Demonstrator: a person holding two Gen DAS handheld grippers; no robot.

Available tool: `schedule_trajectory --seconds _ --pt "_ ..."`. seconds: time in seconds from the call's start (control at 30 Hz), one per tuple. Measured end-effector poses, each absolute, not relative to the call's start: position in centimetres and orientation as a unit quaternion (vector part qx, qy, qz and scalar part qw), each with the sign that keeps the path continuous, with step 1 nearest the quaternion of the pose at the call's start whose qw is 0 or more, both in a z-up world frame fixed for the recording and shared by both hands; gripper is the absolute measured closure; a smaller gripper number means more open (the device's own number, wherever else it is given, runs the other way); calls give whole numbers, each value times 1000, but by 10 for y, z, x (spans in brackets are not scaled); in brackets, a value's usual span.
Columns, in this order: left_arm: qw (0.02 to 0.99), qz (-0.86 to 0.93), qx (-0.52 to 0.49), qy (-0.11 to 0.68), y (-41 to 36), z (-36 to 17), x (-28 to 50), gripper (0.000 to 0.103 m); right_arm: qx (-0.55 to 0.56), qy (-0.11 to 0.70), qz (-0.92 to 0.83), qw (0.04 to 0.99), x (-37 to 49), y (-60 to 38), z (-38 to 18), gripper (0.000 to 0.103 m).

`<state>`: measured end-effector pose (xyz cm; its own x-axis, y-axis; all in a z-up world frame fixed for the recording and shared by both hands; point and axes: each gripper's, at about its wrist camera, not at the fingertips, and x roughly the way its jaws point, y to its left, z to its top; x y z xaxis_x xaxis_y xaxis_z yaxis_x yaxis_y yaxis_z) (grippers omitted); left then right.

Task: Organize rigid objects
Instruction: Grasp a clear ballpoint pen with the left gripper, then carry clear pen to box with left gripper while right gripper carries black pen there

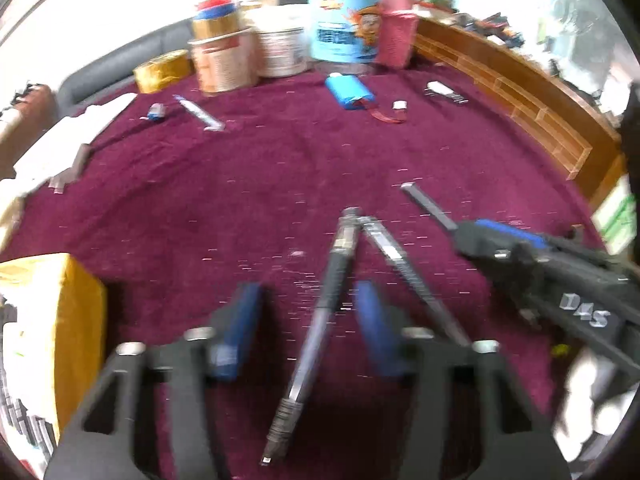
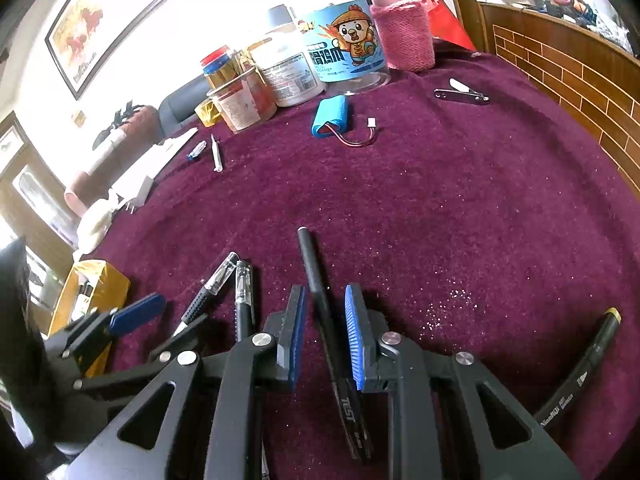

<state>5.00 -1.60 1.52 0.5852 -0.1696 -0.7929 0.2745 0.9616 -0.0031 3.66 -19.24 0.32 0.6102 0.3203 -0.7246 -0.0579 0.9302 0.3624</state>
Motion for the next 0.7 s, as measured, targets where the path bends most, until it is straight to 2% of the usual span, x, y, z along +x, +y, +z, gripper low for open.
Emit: schedule_trajectory --seconds 0.03,0.07,0.33,0.57,0.7 --pt "885 -132 60 441 -17 17 48 95 154 428 108 884 37 -193 3 85" --pt "882 -142 54 447 -17 18 44 96 156 428 110 883 37 -193 3 85" --pt "885 -191 -42 422 19 54 -4 96 157 427 115 883 37 -195 3 85" --pt "901 -183 -116 376 104 92 -70 96 182 423 126 879 37 -202 0 85" --pt "911 -140 -145 359 170 99 -104 96 146 428 105 886 37 -193 2 88"
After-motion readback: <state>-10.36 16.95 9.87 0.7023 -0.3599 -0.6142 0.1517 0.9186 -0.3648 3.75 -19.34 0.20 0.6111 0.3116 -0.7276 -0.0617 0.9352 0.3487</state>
